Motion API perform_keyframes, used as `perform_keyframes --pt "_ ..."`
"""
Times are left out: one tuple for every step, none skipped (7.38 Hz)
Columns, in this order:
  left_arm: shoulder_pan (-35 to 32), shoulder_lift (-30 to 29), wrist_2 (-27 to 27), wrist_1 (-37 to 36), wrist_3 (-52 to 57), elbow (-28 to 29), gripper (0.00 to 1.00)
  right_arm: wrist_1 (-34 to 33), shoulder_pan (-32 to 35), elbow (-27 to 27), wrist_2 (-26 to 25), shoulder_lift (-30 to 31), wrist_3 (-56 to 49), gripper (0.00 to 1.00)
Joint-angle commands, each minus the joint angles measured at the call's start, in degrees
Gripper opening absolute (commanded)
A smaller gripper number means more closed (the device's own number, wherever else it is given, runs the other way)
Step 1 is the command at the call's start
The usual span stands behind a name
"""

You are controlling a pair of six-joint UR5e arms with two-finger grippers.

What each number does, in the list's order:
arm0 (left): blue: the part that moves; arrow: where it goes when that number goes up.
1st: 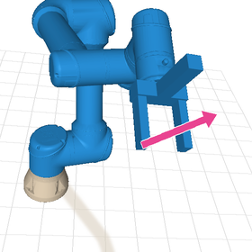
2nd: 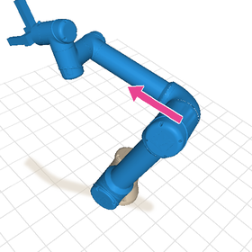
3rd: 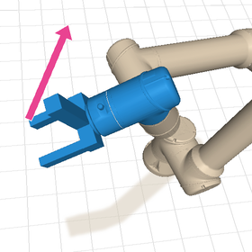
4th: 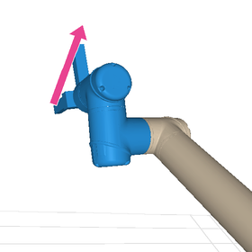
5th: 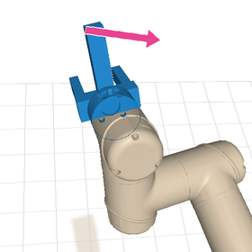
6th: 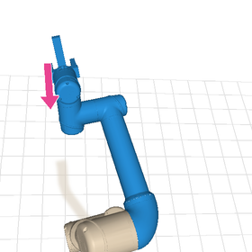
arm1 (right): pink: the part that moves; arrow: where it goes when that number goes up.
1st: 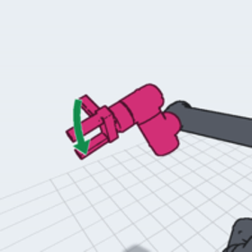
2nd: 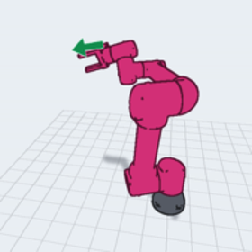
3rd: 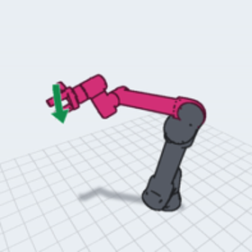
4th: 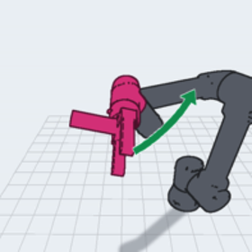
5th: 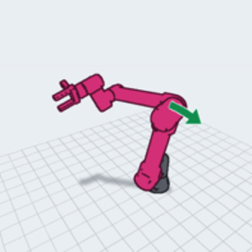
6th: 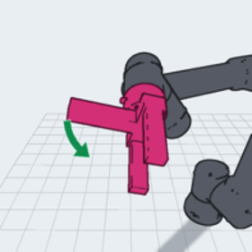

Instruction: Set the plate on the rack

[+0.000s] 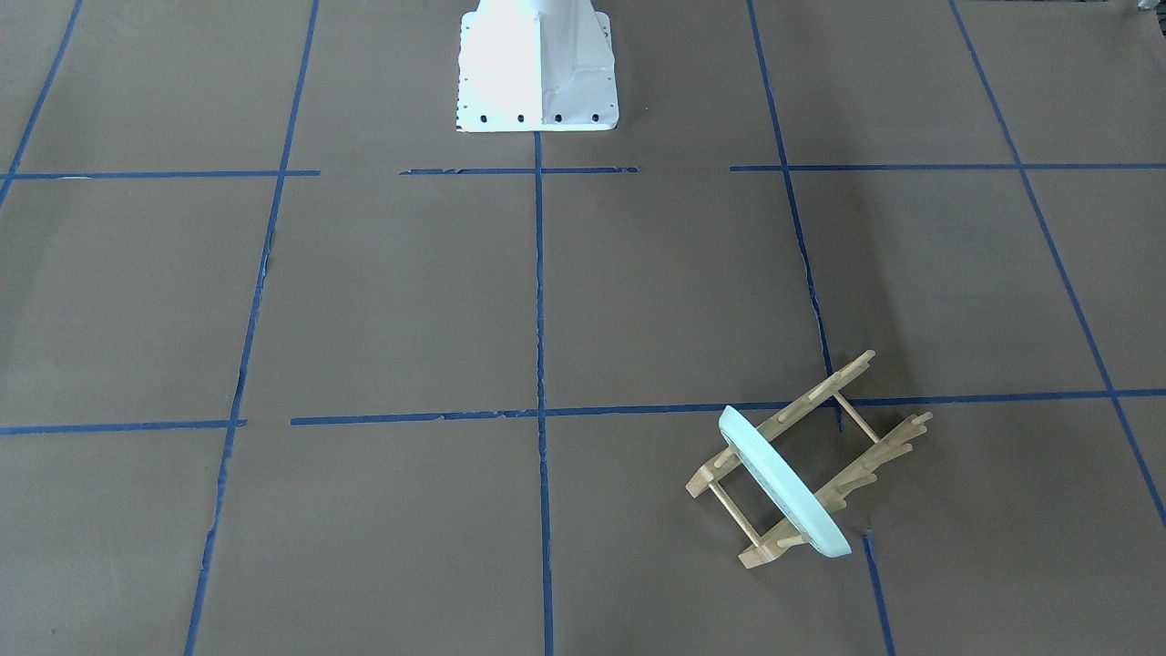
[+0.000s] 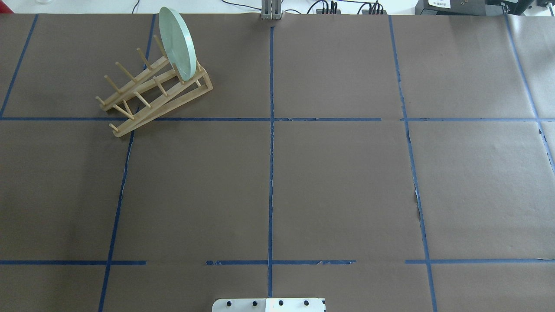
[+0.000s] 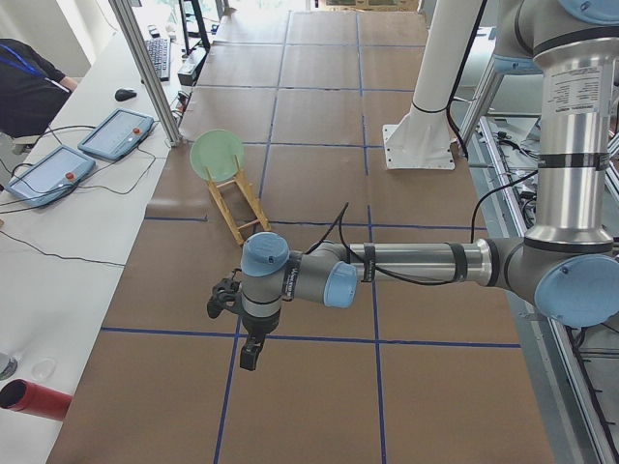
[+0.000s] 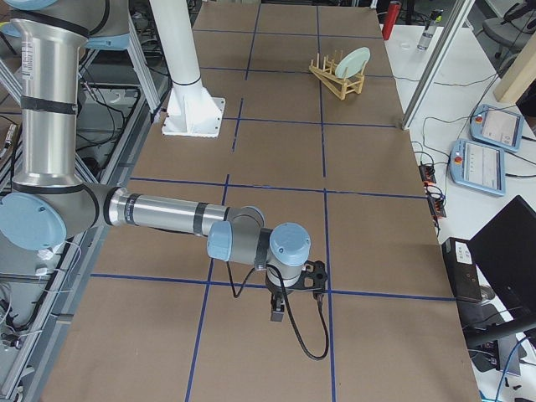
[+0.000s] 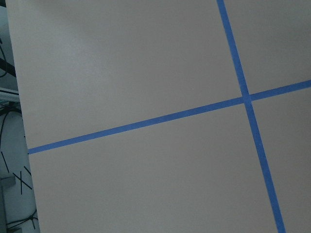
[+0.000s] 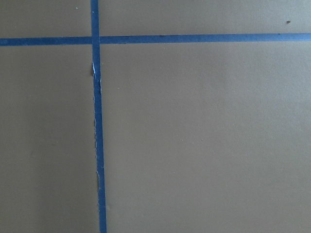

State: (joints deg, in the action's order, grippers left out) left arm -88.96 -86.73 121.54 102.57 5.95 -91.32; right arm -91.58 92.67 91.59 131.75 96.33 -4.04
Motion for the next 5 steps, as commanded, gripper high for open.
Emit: perform_keyframes --pt "0.0 0.0 0.0 0.0 0.1 -0.4 1.0 0.0 0.0 0.0 0.0 0.0 0.0 1.0" --pt "0.0 0.0 0.0 0.0 0.1 -0.4 1.0 0.0 0.0 0.1 0.0 0.0 0.0 1.0" --pt "0.0 0.0 0.3 0.3 0.2 -0.7 1.0 0.0 0.0 0.0 0.0 0.0 0.0 1.0" --pt "0.0 0.0 0.3 0.3 0.1 -0.9 1.0 0.0 0.0 0.0 0.0 0.0 0.0 1.0" --pt "-0.1 0.1 0.3 0.3 0.1 -1.1 1.0 0.0 0.0 0.0 0.0 0.0 0.0 1.0"
